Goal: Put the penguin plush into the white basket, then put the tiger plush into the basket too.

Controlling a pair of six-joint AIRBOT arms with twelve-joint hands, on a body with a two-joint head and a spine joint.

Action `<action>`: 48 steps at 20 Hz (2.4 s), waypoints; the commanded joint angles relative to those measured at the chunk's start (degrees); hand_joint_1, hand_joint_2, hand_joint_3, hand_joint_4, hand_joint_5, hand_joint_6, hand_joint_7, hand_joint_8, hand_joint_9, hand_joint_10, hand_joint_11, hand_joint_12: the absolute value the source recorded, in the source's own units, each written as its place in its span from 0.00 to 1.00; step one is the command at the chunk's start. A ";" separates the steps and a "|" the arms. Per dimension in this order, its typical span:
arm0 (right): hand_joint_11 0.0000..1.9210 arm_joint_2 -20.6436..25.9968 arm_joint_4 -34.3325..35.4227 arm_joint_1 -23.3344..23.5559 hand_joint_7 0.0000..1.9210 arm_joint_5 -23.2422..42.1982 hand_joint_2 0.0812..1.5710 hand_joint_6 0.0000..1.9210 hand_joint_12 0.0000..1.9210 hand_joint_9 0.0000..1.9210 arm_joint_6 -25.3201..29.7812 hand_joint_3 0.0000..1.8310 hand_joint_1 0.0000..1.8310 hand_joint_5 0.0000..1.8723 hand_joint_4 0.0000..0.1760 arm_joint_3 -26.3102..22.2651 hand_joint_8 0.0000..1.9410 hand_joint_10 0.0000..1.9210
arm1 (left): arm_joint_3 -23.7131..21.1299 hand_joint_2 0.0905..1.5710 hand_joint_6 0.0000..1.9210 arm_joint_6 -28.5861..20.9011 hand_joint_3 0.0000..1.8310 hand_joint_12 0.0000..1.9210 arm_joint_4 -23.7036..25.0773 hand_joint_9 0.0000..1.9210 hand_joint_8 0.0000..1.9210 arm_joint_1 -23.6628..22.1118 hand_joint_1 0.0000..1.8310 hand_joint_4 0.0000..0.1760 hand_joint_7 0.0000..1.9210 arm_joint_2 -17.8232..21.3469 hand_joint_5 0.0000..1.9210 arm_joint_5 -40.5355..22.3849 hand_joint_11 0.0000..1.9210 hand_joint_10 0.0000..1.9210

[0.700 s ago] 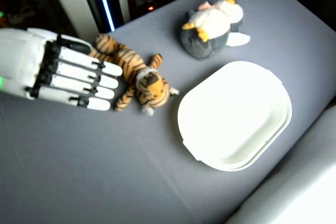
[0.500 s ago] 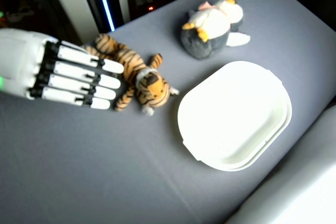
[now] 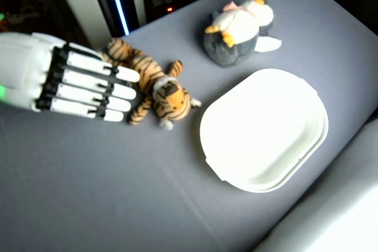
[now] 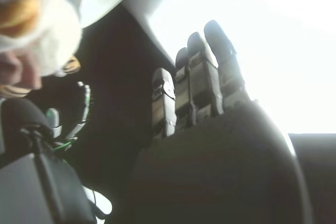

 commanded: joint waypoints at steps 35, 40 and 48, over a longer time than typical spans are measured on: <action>0.19 -0.27 1.28 0.84 0.20 5.90 0.77 0.00 0.01 0.20 0.41 0.00 0.49 0.23 0.08 0.93 0.00 0.00 | 8.29 0.67 0.43 14.18 0.00 0.74 8.96 0.52 0.48 -31.08 0.68 0.00 0.57 -3.29 0.52 20.67 0.38 0.41; 0.21 -0.53 1.29 0.84 0.21 5.90 0.76 0.00 0.02 0.21 0.41 0.00 0.48 0.23 0.04 1.27 0.00 0.00 | 17.16 0.65 0.40 14.19 0.00 0.66 12.52 0.61 0.40 -47.06 0.69 0.00 0.61 -9.89 0.55 33.84 0.46 0.24; 0.20 -1.24 1.19 1.10 0.21 5.81 0.76 0.00 0.01 0.20 0.82 0.00 0.51 0.22 0.12 2.03 0.00 0.00 | 28.19 0.62 0.06 14.12 0.00 0.42 10.48 0.48 0.04 -55.19 0.59 0.00 0.47 -19.22 0.42 46.09 0.31 0.01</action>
